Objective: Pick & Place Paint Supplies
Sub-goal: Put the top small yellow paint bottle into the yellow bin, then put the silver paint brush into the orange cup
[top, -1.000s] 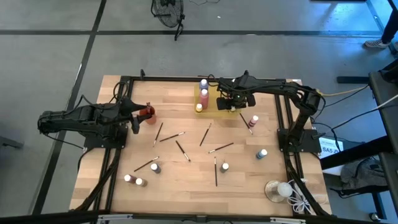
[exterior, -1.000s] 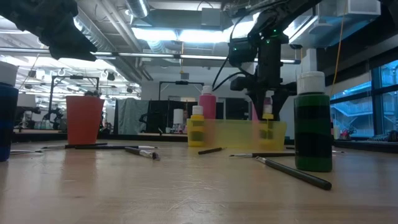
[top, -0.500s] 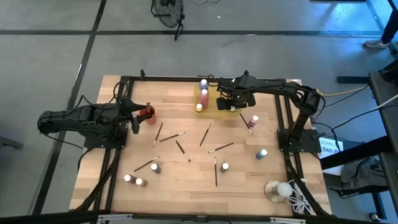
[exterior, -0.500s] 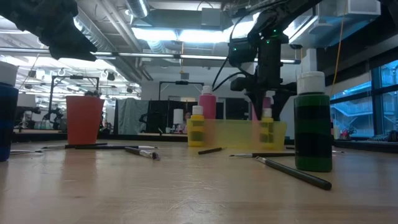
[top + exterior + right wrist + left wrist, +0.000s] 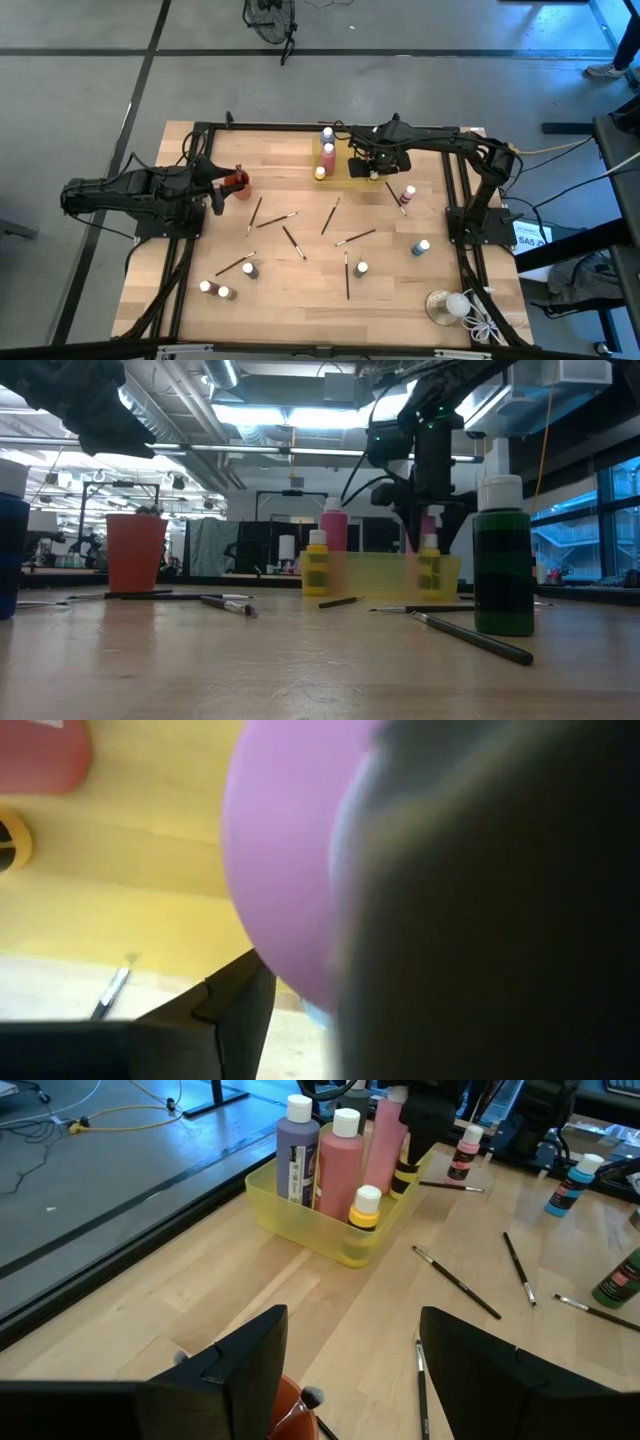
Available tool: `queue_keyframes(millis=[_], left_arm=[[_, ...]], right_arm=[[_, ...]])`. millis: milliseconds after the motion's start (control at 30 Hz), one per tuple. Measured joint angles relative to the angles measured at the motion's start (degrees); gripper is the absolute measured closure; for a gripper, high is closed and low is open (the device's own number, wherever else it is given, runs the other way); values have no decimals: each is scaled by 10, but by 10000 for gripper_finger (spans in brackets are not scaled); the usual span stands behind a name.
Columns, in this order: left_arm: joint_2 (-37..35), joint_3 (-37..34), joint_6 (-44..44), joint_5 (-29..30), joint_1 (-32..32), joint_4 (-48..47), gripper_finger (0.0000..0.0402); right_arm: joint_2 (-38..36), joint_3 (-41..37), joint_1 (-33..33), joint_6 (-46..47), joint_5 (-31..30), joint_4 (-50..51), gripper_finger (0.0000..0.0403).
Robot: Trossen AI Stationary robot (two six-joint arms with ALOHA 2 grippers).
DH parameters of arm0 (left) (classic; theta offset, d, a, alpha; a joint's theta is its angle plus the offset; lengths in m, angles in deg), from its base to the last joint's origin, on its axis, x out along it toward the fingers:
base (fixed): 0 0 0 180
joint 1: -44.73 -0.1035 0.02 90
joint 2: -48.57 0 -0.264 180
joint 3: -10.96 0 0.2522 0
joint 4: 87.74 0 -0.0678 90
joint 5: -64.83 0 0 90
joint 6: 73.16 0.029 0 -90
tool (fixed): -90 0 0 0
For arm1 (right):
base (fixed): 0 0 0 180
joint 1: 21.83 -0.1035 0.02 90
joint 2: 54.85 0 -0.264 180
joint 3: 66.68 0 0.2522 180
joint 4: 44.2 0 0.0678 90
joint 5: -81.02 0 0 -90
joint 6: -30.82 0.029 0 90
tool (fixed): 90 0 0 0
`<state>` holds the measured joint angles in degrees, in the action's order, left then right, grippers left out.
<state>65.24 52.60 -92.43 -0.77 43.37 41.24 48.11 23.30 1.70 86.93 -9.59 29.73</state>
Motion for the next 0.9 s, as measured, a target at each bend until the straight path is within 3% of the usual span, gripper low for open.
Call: queue_keyframes(millis=[300, 600, 900], left_arm=[[0, 0, 0, 0, 0, 0, 176], [0, 0, 0, 0, 0, 0, 176], [0, 0, 0, 0, 0, 0, 176]], right_arm=[[1, 59, -3, -24, -9, 46, 166], [1, 139, -7, -26, -24, 174, 166], [0, 276, -72, -73, -10, 250, 166]])
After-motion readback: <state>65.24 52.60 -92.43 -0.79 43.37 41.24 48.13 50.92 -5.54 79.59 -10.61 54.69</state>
